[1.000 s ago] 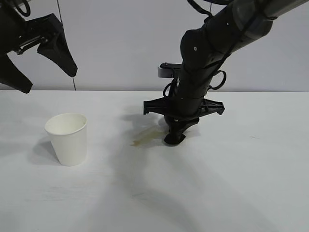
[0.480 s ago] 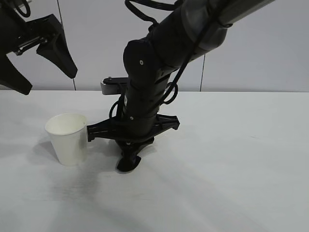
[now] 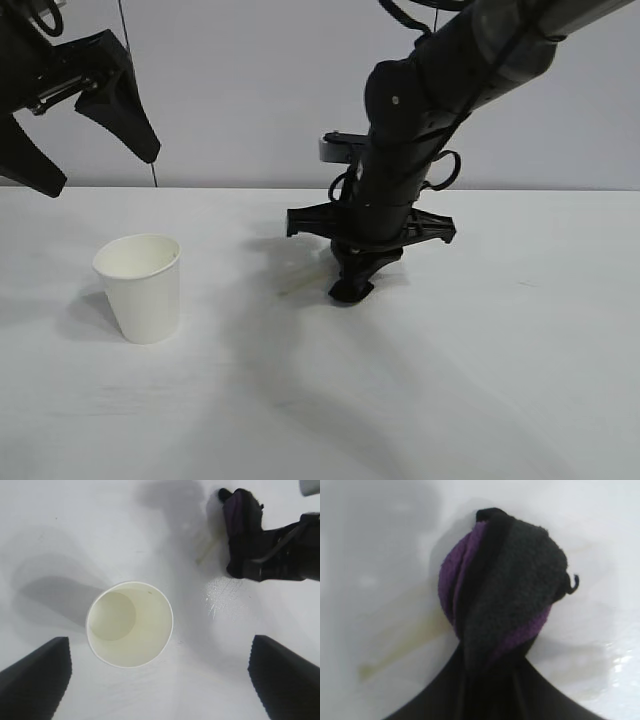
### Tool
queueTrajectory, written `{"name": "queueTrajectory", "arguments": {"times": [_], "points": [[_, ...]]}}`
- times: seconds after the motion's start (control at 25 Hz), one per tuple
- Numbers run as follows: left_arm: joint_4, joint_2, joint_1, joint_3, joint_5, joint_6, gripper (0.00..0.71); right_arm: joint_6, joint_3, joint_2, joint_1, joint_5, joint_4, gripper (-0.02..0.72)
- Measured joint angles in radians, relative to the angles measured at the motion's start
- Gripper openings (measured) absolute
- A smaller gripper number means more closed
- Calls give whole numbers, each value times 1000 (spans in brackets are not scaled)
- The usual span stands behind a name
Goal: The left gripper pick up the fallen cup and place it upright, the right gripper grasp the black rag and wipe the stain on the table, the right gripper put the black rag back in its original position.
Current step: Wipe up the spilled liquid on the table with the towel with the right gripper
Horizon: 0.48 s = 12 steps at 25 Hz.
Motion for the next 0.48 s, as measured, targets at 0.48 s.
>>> {"name": "queueTrajectory", "arguments": {"times": [0.48], "points": [[0,0,0,0,0,0,693,-1,-20,10,165,-13,-8,106]]}}
